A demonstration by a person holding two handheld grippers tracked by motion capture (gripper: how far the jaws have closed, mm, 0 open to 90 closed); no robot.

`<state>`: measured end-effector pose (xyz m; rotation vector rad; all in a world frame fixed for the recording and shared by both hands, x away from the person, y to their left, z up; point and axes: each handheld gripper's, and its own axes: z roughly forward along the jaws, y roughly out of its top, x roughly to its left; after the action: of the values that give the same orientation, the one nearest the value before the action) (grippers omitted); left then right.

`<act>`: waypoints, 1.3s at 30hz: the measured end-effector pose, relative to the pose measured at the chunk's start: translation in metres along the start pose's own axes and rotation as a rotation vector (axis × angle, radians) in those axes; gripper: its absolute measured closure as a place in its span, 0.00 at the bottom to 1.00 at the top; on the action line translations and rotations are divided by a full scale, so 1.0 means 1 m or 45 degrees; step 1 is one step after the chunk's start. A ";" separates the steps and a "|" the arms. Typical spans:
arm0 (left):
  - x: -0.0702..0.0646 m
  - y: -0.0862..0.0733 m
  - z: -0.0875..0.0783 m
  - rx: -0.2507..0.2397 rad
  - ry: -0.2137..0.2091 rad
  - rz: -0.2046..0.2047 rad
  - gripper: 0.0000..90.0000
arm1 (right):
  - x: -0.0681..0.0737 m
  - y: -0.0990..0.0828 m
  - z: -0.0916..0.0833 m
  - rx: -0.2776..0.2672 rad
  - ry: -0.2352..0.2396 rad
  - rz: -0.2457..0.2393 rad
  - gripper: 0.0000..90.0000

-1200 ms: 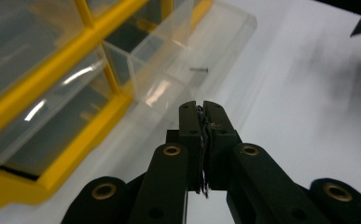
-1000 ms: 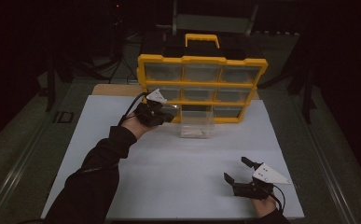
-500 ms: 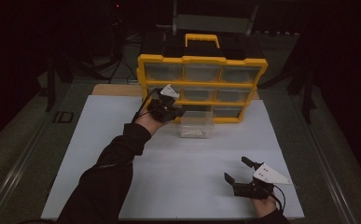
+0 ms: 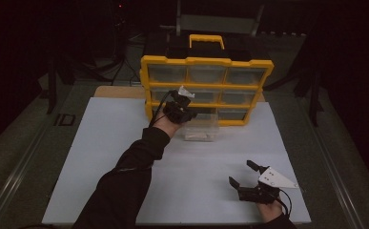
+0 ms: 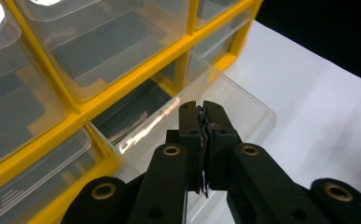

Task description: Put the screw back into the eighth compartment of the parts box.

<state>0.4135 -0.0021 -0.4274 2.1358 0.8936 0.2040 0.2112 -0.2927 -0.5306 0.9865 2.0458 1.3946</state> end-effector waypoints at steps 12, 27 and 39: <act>-0.008 0.001 0.030 0.092 0.070 -0.156 0.96 | 0.000 0.000 0.000 -0.003 0.003 0.003 0.10; -0.012 0.001 0.054 0.223 0.064 -0.253 0.95 | -0.001 0.000 -0.001 -0.013 0.003 0.002 0.10; -0.014 0.009 0.036 0.170 0.060 -0.252 0.49 | -0.002 0.000 -0.001 -0.011 -0.002 0.005 0.10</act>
<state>0.4233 -0.0372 -0.4427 2.1542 1.1676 0.0969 0.2114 -0.2948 -0.5299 0.9884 2.0361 1.4033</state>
